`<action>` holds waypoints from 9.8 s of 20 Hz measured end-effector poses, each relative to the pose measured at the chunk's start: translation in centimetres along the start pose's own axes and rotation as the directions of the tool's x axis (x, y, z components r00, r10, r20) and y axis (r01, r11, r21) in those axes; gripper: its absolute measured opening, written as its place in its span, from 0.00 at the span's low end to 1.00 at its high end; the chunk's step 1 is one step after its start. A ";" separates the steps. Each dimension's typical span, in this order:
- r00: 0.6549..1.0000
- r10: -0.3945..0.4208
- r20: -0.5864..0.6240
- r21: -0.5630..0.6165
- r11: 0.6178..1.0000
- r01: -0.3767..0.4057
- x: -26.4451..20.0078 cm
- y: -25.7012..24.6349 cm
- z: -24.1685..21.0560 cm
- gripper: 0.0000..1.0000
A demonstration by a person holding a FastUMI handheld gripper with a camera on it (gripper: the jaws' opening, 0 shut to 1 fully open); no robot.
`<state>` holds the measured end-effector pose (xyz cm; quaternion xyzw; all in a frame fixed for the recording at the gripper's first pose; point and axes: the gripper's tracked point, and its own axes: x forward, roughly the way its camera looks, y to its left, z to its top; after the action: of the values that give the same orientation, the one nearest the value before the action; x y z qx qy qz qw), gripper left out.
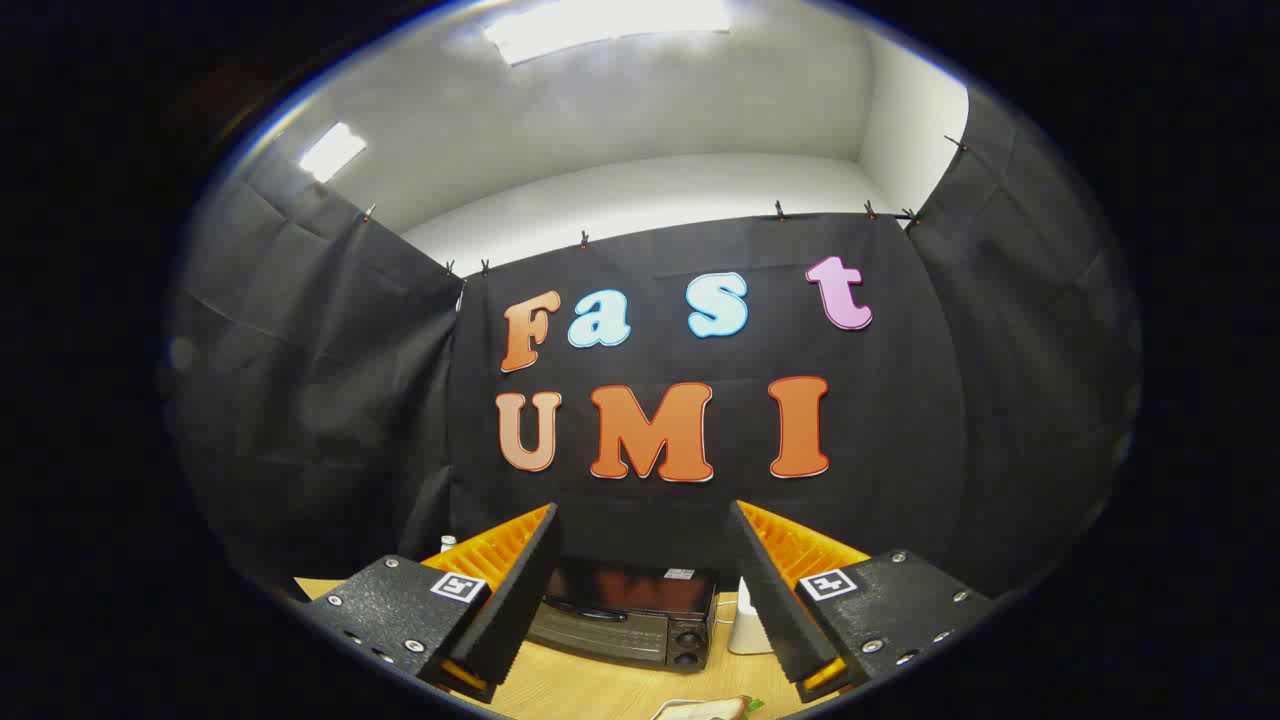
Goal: Open the toaster oven, put the food inside, and close the toaster oven door.
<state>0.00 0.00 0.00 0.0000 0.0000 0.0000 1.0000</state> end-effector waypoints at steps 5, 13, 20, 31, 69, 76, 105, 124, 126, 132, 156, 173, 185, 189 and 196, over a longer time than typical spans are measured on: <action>1.000 0.006 0.001 -0.002 1.000 -0.006 0.2 0.5 -0.1 0.98; 1.000 0.019 -0.018 0.010 1.000 -0.019 0.6 1.6 -1.1 0.98; 0.999 0.009 -0.053 0.046 0.999 -0.006 1.1 1.5 -3.0 0.98; 0.980 0.063 -0.190 0.105 0.993 -0.044 5.1 5.4 -10.8 0.98; 0.918 -0.077 -0.388 0.000 0.996 0.084 14.8 11.1 -29.9 0.90; 0.908 -0.009 -0.419 0.020 1.000 0.020 8.5 12.5 -30.9 0.90; 0.729 0.044 -0.683 0.105 0.994 0.039 -2.9 12.6 -40.9 0.84; 0.742 -0.013 -0.670 0.202 0.959 0.199 -4.3 -4.5 -26.6 0.97; 0.723 0.009 -0.691 0.239 0.947 0.216 -4.7 -5.3 -27.3 0.96; 0.660 -0.002 -0.751 0.299 0.891 0.343 -5.6 -8.7 -31.5 0.96; 0.624 0.033 -0.781 0.363 0.836 0.411 -6.2 -9.2 -33.5 0.32; 0.731 0.148 -0.667 0.462 0.851 0.249 0.8 2.8 -28.9 0.31; 0.796 0.099 -0.597 0.583 0.736 0.345 8.8 8.2 -32.1 0.32; 0.824 0.051 -0.565 0.618 0.688 0.381 11.3 8.1 -33.4 0.32; 0.842 0.006 -0.540 0.680 0.592 0.432 15.5 8.7 -36.7 0.32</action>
<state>15.51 8.67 -36.75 0.4342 0.2525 -0.1243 0.8557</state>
